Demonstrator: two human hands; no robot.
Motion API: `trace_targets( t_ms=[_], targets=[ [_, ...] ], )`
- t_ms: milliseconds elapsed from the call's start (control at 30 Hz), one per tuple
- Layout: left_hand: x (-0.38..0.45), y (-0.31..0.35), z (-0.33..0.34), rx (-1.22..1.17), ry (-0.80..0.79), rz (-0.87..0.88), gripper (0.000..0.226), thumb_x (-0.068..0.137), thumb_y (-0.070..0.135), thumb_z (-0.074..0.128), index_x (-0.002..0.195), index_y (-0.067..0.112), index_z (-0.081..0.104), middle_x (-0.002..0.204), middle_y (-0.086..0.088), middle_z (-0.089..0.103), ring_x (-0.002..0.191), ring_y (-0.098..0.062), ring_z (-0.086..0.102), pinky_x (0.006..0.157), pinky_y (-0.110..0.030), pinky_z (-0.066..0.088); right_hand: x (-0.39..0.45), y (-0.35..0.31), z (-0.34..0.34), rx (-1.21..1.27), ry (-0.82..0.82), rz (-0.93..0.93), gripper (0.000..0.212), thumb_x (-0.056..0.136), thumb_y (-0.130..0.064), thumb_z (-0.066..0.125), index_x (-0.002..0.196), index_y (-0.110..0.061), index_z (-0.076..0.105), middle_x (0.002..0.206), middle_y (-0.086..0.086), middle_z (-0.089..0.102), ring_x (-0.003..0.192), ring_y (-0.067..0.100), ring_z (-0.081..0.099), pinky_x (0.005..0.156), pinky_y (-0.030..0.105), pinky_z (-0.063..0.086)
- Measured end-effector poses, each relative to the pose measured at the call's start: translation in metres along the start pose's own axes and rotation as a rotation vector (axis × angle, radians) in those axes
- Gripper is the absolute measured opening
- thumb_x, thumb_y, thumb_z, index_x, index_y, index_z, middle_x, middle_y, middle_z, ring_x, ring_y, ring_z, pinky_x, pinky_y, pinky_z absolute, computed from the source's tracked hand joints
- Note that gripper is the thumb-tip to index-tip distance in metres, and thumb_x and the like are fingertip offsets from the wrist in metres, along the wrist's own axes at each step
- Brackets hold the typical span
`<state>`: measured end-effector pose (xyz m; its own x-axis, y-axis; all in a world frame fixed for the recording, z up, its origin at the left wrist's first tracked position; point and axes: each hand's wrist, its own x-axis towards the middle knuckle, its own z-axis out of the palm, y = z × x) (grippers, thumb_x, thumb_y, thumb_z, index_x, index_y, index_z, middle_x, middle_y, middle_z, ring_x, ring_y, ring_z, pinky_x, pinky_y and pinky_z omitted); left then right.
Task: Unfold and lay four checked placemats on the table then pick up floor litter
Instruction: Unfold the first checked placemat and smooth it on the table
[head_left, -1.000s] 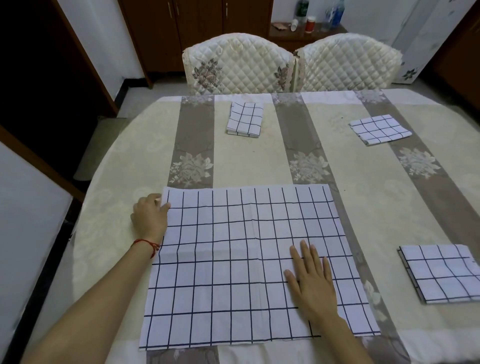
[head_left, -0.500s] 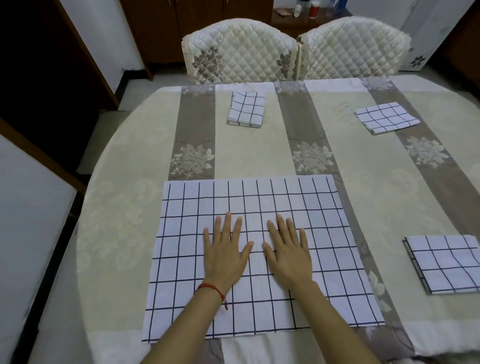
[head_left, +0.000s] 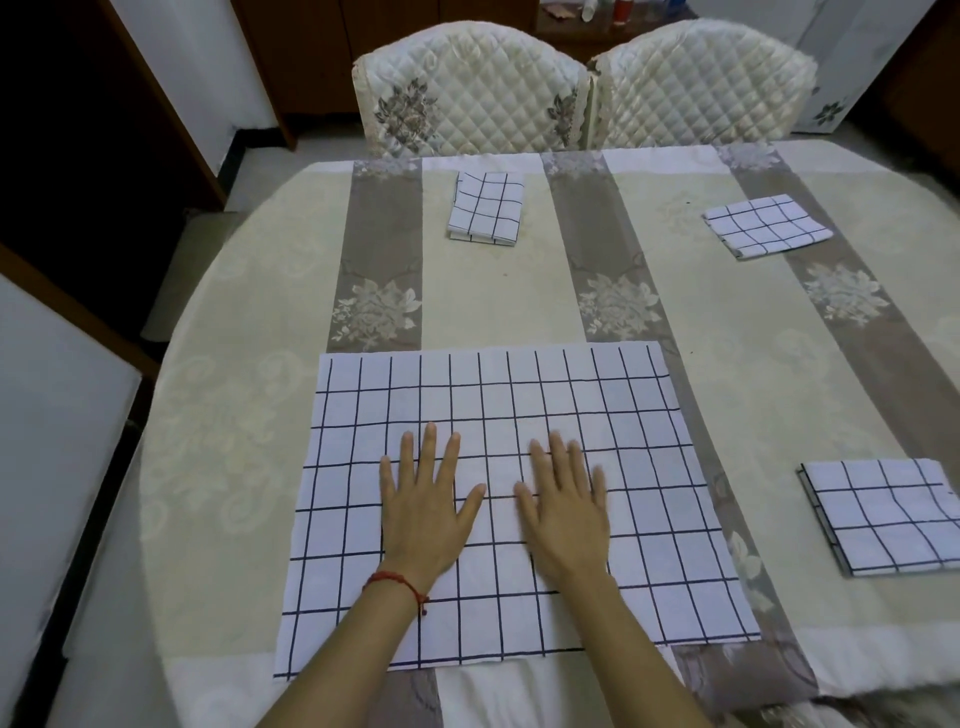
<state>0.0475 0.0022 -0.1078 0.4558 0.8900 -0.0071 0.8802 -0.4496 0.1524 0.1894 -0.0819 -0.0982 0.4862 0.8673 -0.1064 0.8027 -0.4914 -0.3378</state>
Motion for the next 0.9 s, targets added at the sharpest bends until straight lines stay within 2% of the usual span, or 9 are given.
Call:
trace_targets(
  t_ms=[200, 267, 333, 433, 533, 700, 733, 800, 900],
  targets=[
    [0.000, 0.000, -0.001, -0.014, -0.018, -0.001, 0.071, 0.087, 0.065, 0.007, 0.143, 0.024, 0.024, 0.152, -0.008, 0.028, 0.142, -0.030, 0.018, 0.111, -0.047, 0.000, -0.049, 0.060, -0.034, 0.053, 0.173, 0.626, 0.069, 0.086, -0.051, 0.013, 0.146, -0.016, 0.019, 0.155, 0.014, 0.014, 0.144, 0.028, 0.006, 0.116, 0.052, 0.004],
    [0.000, 0.001, -0.002, -0.011, -0.024, 0.001, 0.071, 0.087, 0.065, 0.007, 0.143, 0.024, 0.025, 0.152, -0.008, 0.028, 0.141, -0.030, 0.020, 0.111, -0.047, 0.002, -0.027, 0.038, -0.034, 0.049, 0.216, 0.484, 0.067, 0.087, -0.045, 0.015, 0.141, -0.007, 0.030, 0.151, 0.019, 0.026, 0.142, 0.032, 0.018, 0.113, 0.054, 0.011],
    [0.000, 0.001, -0.001, -0.003, -0.022, -0.003, 0.070, 0.087, 0.065, 0.008, 0.143, 0.025, 0.025, 0.152, -0.008, 0.028, 0.141, -0.030, 0.020, 0.111, -0.047, 0.001, 0.001, 0.002, -0.021, 0.015, 0.126, 0.164, 0.062, 0.090, -0.042, 0.016, 0.140, -0.010, 0.033, 0.151, 0.014, 0.030, 0.141, 0.030, 0.024, 0.114, 0.052, 0.015],
    [0.000, 0.001, 0.000, 0.008, -0.029, -0.012, 0.070, 0.088, 0.064, 0.006, 0.142, 0.025, 0.026, 0.152, -0.008, 0.028, 0.141, -0.028, 0.016, 0.112, -0.046, -0.002, 0.029, -0.035, 0.000, -0.023, -0.077, -0.279, 0.063, 0.092, -0.050, 0.000, 0.145, -0.023, 0.023, 0.155, -0.003, 0.012, 0.145, 0.021, 0.011, 0.118, 0.044, 0.004],
    [0.001, 0.001, -0.001, 0.009, -0.024, -0.001, 0.069, 0.088, 0.064, 0.007, 0.143, 0.026, 0.025, 0.152, -0.007, 0.028, 0.141, -0.026, 0.008, 0.112, -0.045, -0.004, 0.069, -0.006, -0.008, -0.066, -0.100, -0.250, 0.062, 0.089, -0.054, 0.002, 0.146, -0.029, 0.009, 0.152, -0.012, -0.008, 0.146, 0.013, -0.004, 0.118, 0.040, -0.006],
    [0.000, 0.000, -0.001, 0.006, -0.010, 0.005, 0.069, 0.088, 0.064, 0.009, 0.143, 0.025, 0.024, 0.152, -0.008, 0.029, 0.140, -0.027, 0.008, 0.111, -0.047, -0.002, 0.099, 0.059, -0.047, -0.004, 0.085, 0.327, 0.056, 0.096, -0.039, 0.022, 0.146, -0.014, 0.016, 0.157, 0.011, 0.007, 0.145, 0.025, 0.002, 0.118, 0.052, 0.003],
    [0.001, 0.000, -0.001, 0.005, -0.009, 0.004, 0.069, 0.088, 0.064, 0.009, 0.143, 0.025, 0.023, 0.152, -0.008, 0.028, 0.141, -0.027, 0.008, 0.111, -0.047, -0.002, 0.094, 0.050, -0.046, -0.005, 0.138, 0.304, 0.057, 0.096, -0.039, 0.021, 0.146, -0.012, 0.019, 0.157, 0.013, 0.011, 0.145, 0.027, 0.005, 0.118, 0.051, 0.002],
    [0.000, 0.000, 0.001, 0.003, -0.009, -0.002, 0.069, 0.087, 0.064, 0.008, 0.143, 0.026, 0.022, 0.152, -0.008, 0.027, 0.141, -0.027, 0.007, 0.111, -0.048, 0.000, 0.075, 0.017, -0.035, -0.024, 0.170, 0.051, 0.060, 0.092, -0.042, 0.016, 0.144, -0.013, 0.023, 0.156, 0.010, 0.015, 0.145, 0.026, 0.010, 0.116, 0.042, -0.002],
    [0.000, 0.001, -0.001, 0.001, -0.012, -0.007, 0.070, 0.087, 0.064, 0.007, 0.143, 0.026, 0.024, 0.152, -0.008, 0.028, 0.141, -0.027, 0.010, 0.111, -0.048, 0.002, 0.036, -0.015, -0.010, -0.017, -0.014, -0.188, 0.067, 0.088, -0.058, 0.004, 0.146, -0.026, 0.011, 0.152, -0.008, -0.007, 0.143, 0.012, -0.006, 0.113, 0.030, -0.015]
  ],
)
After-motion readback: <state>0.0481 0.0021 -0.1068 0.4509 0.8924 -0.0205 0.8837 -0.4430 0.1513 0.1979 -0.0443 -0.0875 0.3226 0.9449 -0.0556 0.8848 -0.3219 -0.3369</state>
